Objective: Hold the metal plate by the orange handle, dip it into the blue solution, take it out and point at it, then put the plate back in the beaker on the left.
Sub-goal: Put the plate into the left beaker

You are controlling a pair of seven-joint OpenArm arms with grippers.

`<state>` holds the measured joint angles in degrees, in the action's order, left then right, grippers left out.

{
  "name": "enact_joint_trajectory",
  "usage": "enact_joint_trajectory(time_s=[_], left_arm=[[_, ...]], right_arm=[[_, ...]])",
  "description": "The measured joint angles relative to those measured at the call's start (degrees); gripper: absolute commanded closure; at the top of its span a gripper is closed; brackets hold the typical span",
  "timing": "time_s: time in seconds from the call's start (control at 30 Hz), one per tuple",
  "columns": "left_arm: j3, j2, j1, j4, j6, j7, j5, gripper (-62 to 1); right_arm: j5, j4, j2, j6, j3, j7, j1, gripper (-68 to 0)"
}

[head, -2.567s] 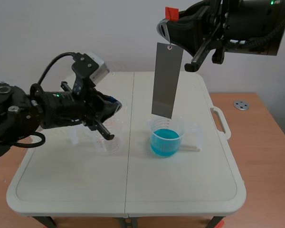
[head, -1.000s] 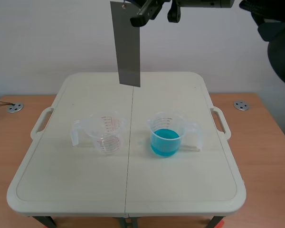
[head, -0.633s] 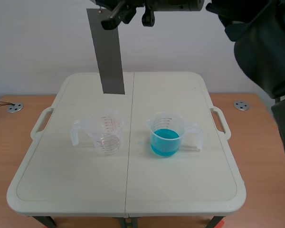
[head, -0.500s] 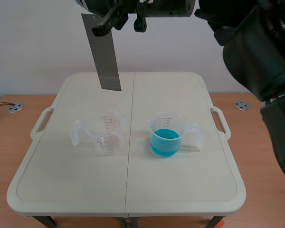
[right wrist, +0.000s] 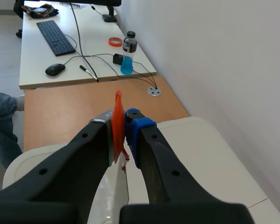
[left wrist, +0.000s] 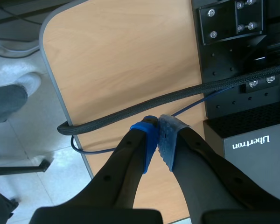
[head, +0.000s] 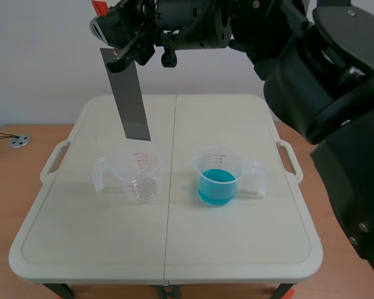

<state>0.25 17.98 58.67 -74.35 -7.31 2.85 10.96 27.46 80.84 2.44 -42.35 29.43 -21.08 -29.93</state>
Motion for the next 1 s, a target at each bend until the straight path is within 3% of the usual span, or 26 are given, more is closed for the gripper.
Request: enact_joint_trajectory(time_s=[1.0], left_arm=[[0.0,0.0,-0.3,0.0,0.0,0.1,0.0,-2.7]], right_arm=[[-2.6,-7.1,-0.9,0.0,4.1,5.1,0.0,-1.5]])
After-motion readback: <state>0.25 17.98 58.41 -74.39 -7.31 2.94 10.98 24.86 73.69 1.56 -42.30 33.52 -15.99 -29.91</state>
